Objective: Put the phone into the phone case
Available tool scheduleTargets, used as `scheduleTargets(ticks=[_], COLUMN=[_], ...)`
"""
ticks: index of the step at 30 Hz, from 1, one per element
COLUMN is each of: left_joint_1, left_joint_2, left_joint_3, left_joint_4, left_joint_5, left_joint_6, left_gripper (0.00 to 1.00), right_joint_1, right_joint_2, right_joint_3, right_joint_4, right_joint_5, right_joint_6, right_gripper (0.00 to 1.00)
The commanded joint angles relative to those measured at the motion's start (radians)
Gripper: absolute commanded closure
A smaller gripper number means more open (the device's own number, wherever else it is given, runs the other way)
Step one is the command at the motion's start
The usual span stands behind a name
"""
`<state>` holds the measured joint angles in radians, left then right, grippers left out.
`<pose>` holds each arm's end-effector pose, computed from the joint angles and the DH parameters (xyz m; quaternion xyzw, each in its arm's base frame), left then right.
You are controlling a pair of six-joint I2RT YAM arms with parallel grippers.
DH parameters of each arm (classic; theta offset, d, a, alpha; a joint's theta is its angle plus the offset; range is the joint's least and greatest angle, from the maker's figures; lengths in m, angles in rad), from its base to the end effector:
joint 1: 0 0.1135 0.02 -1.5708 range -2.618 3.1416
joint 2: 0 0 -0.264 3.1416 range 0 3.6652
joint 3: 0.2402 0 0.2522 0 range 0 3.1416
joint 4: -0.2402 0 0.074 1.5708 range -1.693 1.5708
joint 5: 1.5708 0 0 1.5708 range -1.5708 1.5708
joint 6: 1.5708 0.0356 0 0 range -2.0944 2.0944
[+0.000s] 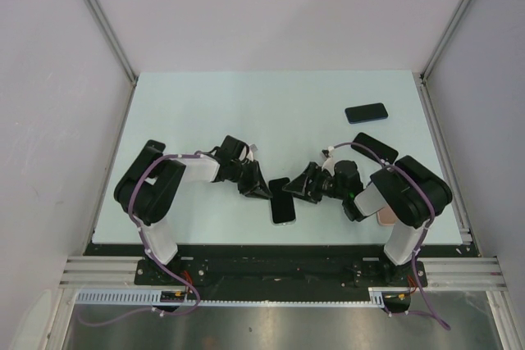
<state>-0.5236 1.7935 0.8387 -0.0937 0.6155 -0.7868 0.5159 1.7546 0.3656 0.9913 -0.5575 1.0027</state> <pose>0.2670 -0.1779 0.1164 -0.0433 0.9230 -0.3820 0.0168 0.2235 0.1484 0.1026 0.0452 0.8138 0.5325 0.2282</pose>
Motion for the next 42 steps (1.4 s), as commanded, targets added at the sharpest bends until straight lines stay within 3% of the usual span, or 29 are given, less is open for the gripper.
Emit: scheduleTargets(ticks=[1,5,18,23,28,32,36,42], left_joint_1=[-0.019,-0.019,-0.019,-0.019,-0.019,-0.019,-0.019,-0.019], left_joint_2=[0.007,0.000,0.001,0.001,0.003,0.004,0.001,0.003], left_joint_3=[-0.013,-0.016,-0.029,-0.032,-0.030,-0.027,-0.029,-0.032], left_joint_4=[0.034,0.045,0.058,0.068,0.071,0.068,0.074,0.077], left_joint_5=[-0.017,-0.019,-0.005,-0.003,0.004,0.006,0.006,0.004], left_joint_6=[-0.005,-0.011,-0.009,-0.009,-0.011,-0.009,-0.012,-0.012], left_gripper=[0.78,0.78,0.78,0.77,0.77,0.77,0.76,0.75], right_joint_1=[-0.004,-0.016,-0.028,-0.027,-0.027,-0.027,-0.027,-0.025], right_joint_2=[0.054,0.075,0.089,0.106,0.123,0.135,0.134,0.108], right_joint_3=[-0.010,-0.014,-0.017,-0.017,-0.017,-0.020,-0.027,-0.027], right_joint_4=[0.176,0.204,0.227,0.296,0.308,0.337,0.326,0.273], right_joint_5=[-0.146,-0.157,-0.174,-0.208,-0.208,-0.208,-0.191,-0.167], right_joint_6=[0.074,0.088,0.062,0.103,0.109,0.123,0.117,0.093], right_gripper=[0.34,0.37,0.68,0.58,0.63,0.75,0.95,1.00])
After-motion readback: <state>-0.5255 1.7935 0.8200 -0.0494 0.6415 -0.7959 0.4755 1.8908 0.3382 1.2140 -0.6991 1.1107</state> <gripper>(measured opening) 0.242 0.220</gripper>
